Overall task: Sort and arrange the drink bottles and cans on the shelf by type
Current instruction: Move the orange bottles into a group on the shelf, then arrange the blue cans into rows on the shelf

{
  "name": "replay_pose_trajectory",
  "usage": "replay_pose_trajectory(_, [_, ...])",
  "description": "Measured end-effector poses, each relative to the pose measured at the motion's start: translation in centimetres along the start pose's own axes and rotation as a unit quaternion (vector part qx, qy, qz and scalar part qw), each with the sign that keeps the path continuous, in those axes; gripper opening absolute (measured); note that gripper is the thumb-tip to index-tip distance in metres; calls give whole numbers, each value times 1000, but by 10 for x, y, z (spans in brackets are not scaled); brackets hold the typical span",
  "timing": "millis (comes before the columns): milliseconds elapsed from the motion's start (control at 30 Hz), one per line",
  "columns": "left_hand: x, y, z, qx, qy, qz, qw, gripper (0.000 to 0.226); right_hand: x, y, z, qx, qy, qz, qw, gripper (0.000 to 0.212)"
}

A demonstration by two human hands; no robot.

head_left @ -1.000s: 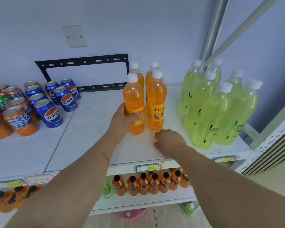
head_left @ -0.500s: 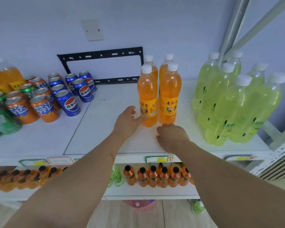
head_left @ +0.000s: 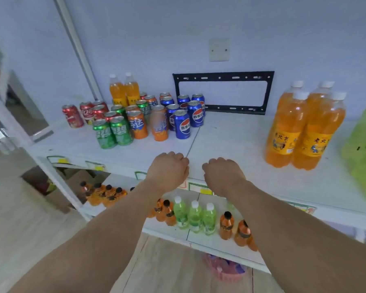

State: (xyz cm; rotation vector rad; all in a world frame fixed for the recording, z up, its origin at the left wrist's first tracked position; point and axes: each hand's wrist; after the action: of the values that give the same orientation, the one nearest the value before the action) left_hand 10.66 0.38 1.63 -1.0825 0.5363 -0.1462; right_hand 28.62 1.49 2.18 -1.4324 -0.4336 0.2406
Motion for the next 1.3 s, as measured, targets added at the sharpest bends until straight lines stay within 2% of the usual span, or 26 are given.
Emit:
replay_pose_trajectory(167, [-71, -10, -84, -31, -15, 21, 999, 31, -105, -22, 24, 3, -23, -8, 1000, 24])
replay_pose_trajectory(267, [-119, -15, -126, -36, -11, 38, 999, 25, -163, -33, 41, 22, -36, -17, 999, 23])
replay_pose_trajectory(367, [-164, -13, -159, -16, -22, 33, 999, 17, -213, -43, 61, 35, -44, -17, 998, 23])
replay_pose_trajectory(533, [-230, 2, -185, 6, -65, 23, 998, 24, -265, -53, 113, 57, -30, 8, 998, 22])
replay_pose_trajectory(600, [-256, 14, -186, 15, -83, 19, 996, 26, -276, -54, 140, 71, 11, 73, 995, 25])
replay_pose_trajectory(700, [-286, 37, -177, 11, -113, -3, 994, 33, -282, -54, 179, 95, 105, 202, 969, 38])
replay_pose_trajectory(767, [-303, 50, -168, 9, -132, -32, 991, 38, -281, -54, 202, 106, 142, 234, 956, 44])
replay_pose_trajectory(967, [-348, 81, -139, 56, -112, -61, 990, 33, -281, -58, 242, 115, 187, 204, 954, 50])
replay_pose_trajectory(1133, [-379, 98, -114, 114, -84, -70, 987, 17, -292, -58, 268, 118, 212, 181, 953, 48])
replay_pose_trajectory(1300, [-402, 110, -99, 134, -51, -102, 984, 23, -292, -52, 279, 142, 274, 198, 931, 48])
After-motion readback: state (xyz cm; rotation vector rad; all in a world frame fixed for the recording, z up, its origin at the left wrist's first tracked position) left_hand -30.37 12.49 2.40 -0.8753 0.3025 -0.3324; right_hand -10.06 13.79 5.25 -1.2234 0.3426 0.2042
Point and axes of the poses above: each hand's wrist, its own z-axis towards the middle knuckle, its own y-axis out of the palm, x = y × z, and after that the axes turned 5 degrees about y, right-handed
